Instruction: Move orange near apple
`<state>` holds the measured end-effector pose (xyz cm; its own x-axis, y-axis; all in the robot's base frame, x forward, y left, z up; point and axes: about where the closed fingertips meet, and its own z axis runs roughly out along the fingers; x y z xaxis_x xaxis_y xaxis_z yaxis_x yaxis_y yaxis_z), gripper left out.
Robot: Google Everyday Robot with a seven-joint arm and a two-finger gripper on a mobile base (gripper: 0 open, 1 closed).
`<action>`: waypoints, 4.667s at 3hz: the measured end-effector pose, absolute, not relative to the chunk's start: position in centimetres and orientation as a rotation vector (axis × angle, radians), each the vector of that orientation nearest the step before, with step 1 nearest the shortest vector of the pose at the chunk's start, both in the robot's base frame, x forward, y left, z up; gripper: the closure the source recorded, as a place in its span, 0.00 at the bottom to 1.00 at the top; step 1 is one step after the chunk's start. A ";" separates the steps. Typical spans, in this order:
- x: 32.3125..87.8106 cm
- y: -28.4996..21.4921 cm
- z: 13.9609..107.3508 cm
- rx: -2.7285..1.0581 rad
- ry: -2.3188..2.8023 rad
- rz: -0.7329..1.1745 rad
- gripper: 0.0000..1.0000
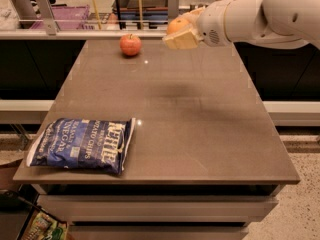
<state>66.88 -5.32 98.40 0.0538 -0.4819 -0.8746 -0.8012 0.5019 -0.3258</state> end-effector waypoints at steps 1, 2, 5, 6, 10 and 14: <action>70.1 -5.6 97.8 -1.079 1.605 0.285 1.00; 72.9 -5.6 96.8 -1.057 1.640 0.245 1.00; 78.4 -3.6 91.6 -1.071 1.716 0.270 1.00; 79.2 -2.0 90.0 -1.088 1.702 0.307 1.00; 79.9 1.7 86.1 -1.128 1.664 0.420 1.00; 81.4 -0.2 84.0 -1.093 1.684 0.468 0.84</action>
Offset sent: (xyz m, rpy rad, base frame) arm 0.0989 -0.0082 -0.0288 -0.0561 0.0023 -0.1762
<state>81.36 -0.20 84.02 -0.0578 -0.4371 -0.8976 -0.8374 0.5107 -0.1948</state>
